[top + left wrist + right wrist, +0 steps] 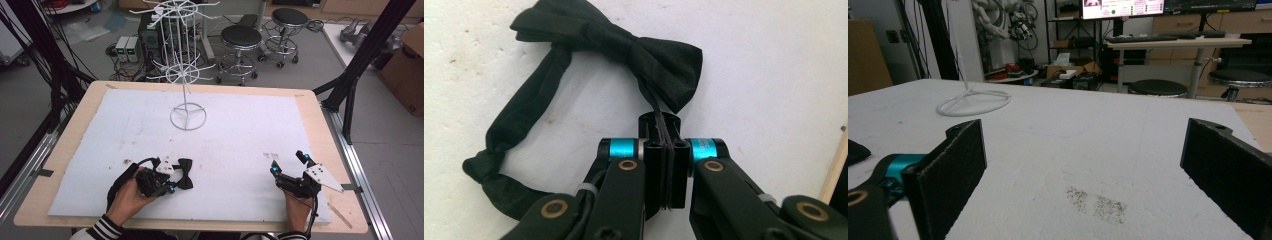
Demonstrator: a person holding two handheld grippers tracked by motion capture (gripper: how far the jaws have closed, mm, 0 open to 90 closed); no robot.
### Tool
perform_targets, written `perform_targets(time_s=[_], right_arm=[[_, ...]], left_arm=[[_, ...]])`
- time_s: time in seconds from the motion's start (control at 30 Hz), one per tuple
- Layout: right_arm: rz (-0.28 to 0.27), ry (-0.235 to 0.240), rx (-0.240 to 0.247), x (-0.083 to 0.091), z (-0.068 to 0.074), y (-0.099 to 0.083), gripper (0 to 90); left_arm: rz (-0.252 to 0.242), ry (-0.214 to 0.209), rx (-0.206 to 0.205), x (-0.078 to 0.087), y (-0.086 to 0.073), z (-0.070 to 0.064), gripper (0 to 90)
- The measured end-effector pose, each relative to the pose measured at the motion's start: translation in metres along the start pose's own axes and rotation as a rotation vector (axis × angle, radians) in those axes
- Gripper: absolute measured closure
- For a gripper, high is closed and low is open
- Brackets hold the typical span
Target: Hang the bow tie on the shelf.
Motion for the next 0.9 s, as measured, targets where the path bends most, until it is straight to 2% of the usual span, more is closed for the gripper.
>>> perform_targets(time_s=[0.17, 0.23, 0.3, 0.43, 0.63, 0.7, 0.77, 0.9], right_arm=[[0.0, 0.0, 0.0, 0.0, 0.0, 0.0, 3.5], [0.0, 0.0, 0.0, 0.0, 0.0, 0.0, 3.5], [0.0, 0.0, 0.0, 0.0, 0.0, 0.0, 3.5], [-0.001, 0.0, 0.001, 0.0, 0.0, 0.0, 3.5], [-0.001, -0.001, 0.003, 0.0, 0.0, 0.0, 3.5], [0.0, -0.001, 0.004, 0.0, 0.0, 0.0, 3.5], [0.0, -0.002, 0.004, 0.0, 0.0, 0.0, 3.5], [0.0, -0.002, 0.002, -0.001, 0.0, 0.0, 3.5]], left_arm=[[-0.054, 0.015, 0.018, 0.007, 0.005, 0.005, 88.7], [-0.09, 0.026, 0.044, 0.01, 0.008, 0.007, 88.7], [-0.114, 0.03, 0.047, 0.014, 0.01, 0.01, 88.7], [-0.168, 0.015, 0.074, 0.02, 0.014, 0.011, 88.7], [-0.231, 0.048, 0.072, 0.03, 0.022, 0.016, 88.8], [-0.255, 0.05, 0.075, 0.035, 0.025, 0.019, 88.8], [-0.271, 0.035, 0.083, 0.038, 0.028, 0.02, 88.8], [-0.303, 0.039, 0.09, 0.045, 0.033, 0.024, 88.8]])
Point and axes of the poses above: each handheld gripper's, and its own axes: x roughly backward along the jaws, y roughly out of its top, z roughly to its left, the point moved 10 cm from there along -x, roughly forward along the jaws, and after that the axes turned 3 degrees about z, right-handed, at the moved point
